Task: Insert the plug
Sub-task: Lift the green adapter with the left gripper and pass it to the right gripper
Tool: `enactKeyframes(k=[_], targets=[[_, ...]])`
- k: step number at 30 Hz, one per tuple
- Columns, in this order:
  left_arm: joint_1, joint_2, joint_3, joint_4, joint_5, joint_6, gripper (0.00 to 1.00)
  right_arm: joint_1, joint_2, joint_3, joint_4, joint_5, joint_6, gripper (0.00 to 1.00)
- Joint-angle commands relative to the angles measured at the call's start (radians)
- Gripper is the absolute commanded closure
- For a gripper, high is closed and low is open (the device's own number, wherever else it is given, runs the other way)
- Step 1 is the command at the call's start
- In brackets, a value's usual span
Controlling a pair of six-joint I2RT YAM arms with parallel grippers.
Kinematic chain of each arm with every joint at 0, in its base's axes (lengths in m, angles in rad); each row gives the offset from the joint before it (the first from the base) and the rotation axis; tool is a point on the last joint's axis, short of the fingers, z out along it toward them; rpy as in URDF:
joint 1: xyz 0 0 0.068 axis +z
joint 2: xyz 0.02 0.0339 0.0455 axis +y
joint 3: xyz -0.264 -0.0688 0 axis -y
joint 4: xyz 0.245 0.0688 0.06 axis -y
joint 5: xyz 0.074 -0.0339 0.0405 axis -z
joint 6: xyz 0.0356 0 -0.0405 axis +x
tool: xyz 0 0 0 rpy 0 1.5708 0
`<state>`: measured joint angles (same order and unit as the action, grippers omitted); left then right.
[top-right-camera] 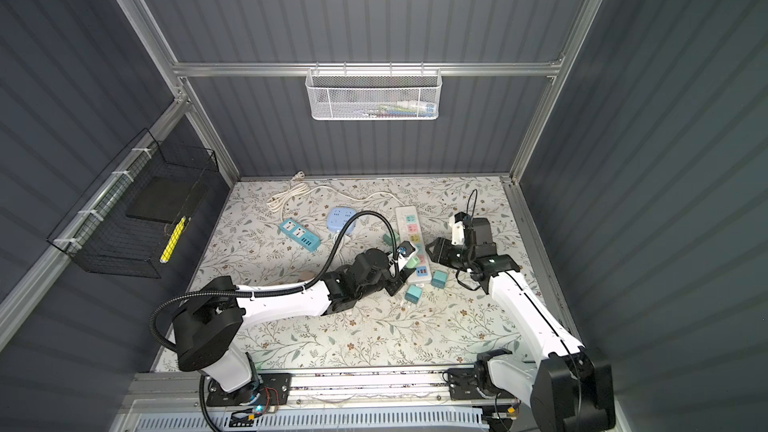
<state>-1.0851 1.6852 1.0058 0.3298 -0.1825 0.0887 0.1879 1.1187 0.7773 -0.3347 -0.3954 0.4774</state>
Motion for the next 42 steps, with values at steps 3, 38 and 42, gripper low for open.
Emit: enactKeyframes(k=[3, 38, 42], targets=[[0.003, 0.025, 0.009, 0.101, 0.006, 0.06, 1.0, 0.019, -0.038, 0.047, -0.103, -0.053, -0.032, 0.47], [0.086, 0.026, 0.012, 0.047, 0.189, -0.013, 1.0, 0.163, -0.007, 0.145, -0.147, -0.016, -0.126, 0.47], [0.087, 0.017, 0.018, 0.047, 0.216, -0.023, 1.0, 0.163, 0.036, 0.138, -0.114, -0.034, -0.122, 0.48]])
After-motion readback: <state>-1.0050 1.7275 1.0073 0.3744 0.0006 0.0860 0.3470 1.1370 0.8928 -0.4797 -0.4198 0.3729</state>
